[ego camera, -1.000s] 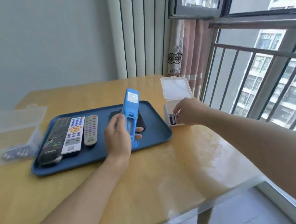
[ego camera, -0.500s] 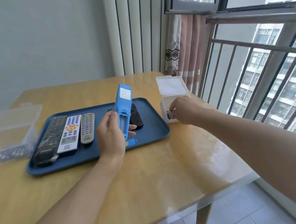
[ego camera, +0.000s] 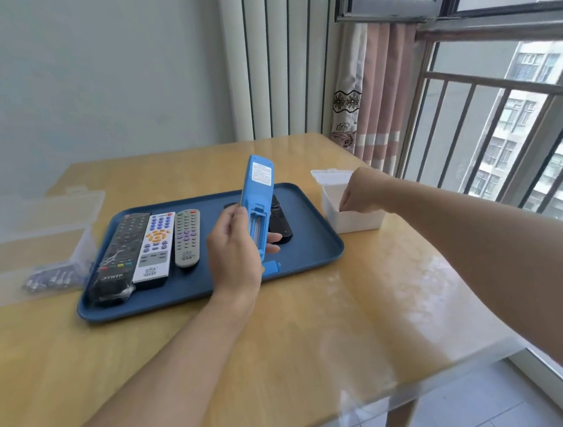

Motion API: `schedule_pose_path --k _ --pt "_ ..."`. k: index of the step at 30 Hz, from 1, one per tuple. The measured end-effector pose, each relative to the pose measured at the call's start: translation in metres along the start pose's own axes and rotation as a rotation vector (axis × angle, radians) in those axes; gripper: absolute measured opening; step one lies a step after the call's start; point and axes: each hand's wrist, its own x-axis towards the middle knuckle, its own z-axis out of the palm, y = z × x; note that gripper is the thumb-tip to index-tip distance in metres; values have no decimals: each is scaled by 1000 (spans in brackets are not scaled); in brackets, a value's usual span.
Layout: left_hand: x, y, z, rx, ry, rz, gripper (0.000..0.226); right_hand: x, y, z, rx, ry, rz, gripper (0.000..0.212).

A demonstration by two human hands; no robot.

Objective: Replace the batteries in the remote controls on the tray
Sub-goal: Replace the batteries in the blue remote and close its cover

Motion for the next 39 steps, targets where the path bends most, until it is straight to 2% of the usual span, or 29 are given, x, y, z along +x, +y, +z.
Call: schedule_pose_path --k 6,10,14,19,24,29,35,37,39 --pt "3 3 -2 -25 12 -26 28 6 -16 -11 -35 -152 86 29" --pt "9 4 -5 -86 35 -30 27 9 -23 -11 -141 -218 63 41" --pt "9 6 -6 -108 36 -45 28 10 -25 -10 -220 -234 41 37" --pt "7 7 -6 -119 21 -52 29 5 -37 -11 -304 -215 45 17" --pt "6 9 -7 -129 21 -51 28 5 -38 -16 -354 -288 54 13" --pt "6 10 -7 -120 14 -65 28 8 -37 -14 -350 -281 44 19" --pt "10 10 -10 -158 25 -84 29 9 -32 -12 -369 -186 22 14" --pt "14 9 -13 -201 8 -108 32 11 -26 -17 -299 -43 -32 11" --pt "19 11 -15 -270 -1 -147 35 4 -23 -27 16 235 -103 18"
